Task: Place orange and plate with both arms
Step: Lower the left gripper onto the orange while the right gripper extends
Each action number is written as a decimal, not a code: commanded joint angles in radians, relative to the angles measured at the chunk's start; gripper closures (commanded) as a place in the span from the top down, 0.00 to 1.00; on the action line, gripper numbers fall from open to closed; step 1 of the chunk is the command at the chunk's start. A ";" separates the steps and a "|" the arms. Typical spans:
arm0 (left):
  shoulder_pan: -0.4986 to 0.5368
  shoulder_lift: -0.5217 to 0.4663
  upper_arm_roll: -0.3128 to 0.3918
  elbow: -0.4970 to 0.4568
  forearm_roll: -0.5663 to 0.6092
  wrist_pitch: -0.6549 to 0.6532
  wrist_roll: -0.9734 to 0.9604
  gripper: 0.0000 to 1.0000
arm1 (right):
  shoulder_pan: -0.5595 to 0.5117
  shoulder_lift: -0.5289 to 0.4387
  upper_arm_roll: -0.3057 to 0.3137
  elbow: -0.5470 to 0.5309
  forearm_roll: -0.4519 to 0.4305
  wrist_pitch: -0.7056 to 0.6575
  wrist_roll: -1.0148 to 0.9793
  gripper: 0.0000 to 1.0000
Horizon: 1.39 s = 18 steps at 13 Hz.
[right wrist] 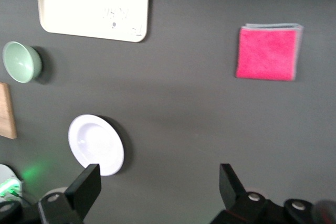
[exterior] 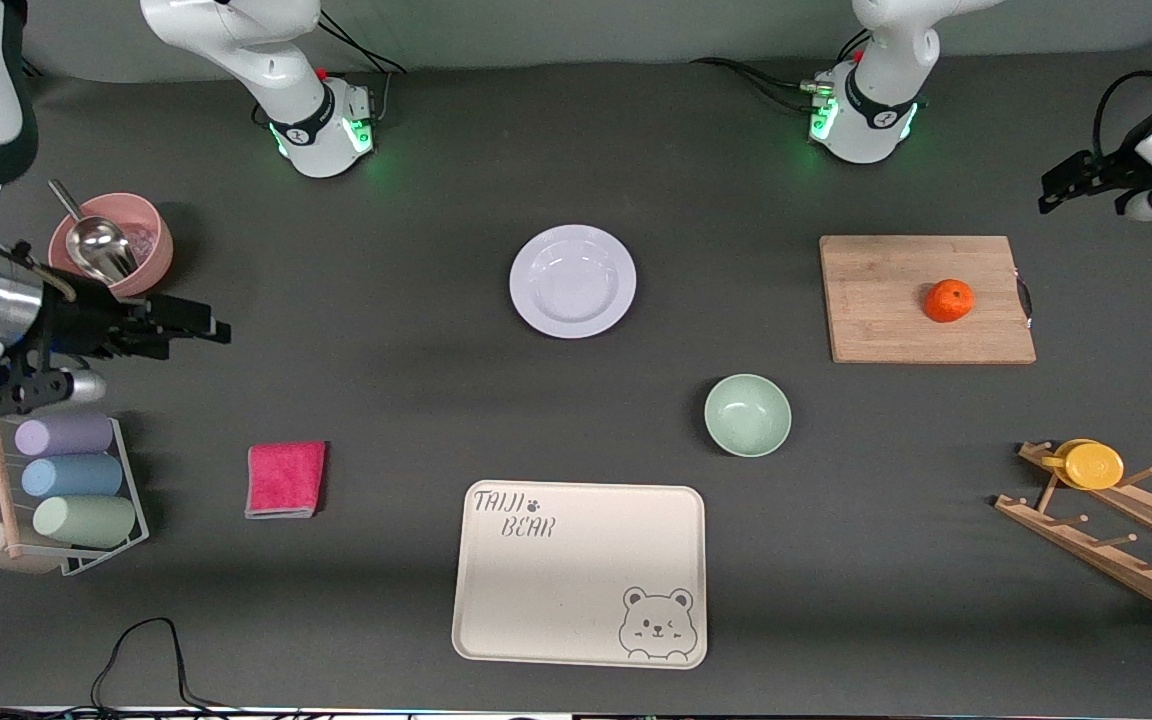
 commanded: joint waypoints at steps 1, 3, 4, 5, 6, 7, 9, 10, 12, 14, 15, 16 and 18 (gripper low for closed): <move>-0.008 0.005 0.001 -0.136 -0.009 0.164 0.015 1.00 | 0.000 0.035 -0.005 0.044 0.044 -0.001 0.027 1.00; -0.008 0.022 0.001 -0.226 -0.009 0.290 0.015 1.00 | -0.010 0.059 -0.012 0.042 0.088 -0.001 0.050 1.00; -0.010 0.046 0.000 -0.250 -0.009 0.338 0.015 1.00 | -0.012 0.061 -0.014 0.041 0.090 -0.001 0.056 1.00; -0.017 0.080 0.000 -0.273 -0.009 0.399 0.015 1.00 | -0.014 0.076 -0.016 0.042 0.091 -0.001 0.087 1.00; -0.017 0.113 0.000 -0.297 -0.009 0.463 0.015 1.00 | -0.029 0.084 -0.016 0.042 0.135 0.008 0.084 1.00; -0.022 0.149 -0.002 -0.314 -0.009 0.525 0.012 1.00 | -0.056 0.087 -0.016 0.038 0.210 0.012 0.079 1.00; -0.037 0.206 -0.002 -0.336 -0.009 0.614 0.009 1.00 | -0.072 0.099 -0.014 0.035 0.272 0.001 0.076 1.00; -0.037 0.230 -0.002 -0.357 -0.006 0.669 0.011 1.00 | -0.061 0.092 -0.013 0.035 0.272 0.004 0.085 1.00; -0.039 0.288 0.000 -0.373 -0.006 0.755 0.011 1.00 | -0.063 0.092 -0.008 0.032 0.312 0.006 0.081 1.00; -0.039 0.328 -0.002 -0.376 -0.006 0.806 0.014 1.00 | -0.089 0.093 -0.017 -0.045 0.466 0.002 0.079 1.00; -0.037 0.338 0.000 -0.385 -0.006 0.829 0.012 1.00 | -0.113 0.099 -0.019 -0.079 0.561 0.001 0.078 1.00; -0.037 0.350 0.000 -0.391 -0.006 0.850 0.012 1.00 | -0.118 0.101 -0.019 -0.083 0.599 0.002 0.078 1.00; -0.037 0.379 0.000 -0.397 -0.006 0.882 0.012 1.00 | -0.119 0.124 -0.019 -0.087 0.651 0.007 0.079 1.00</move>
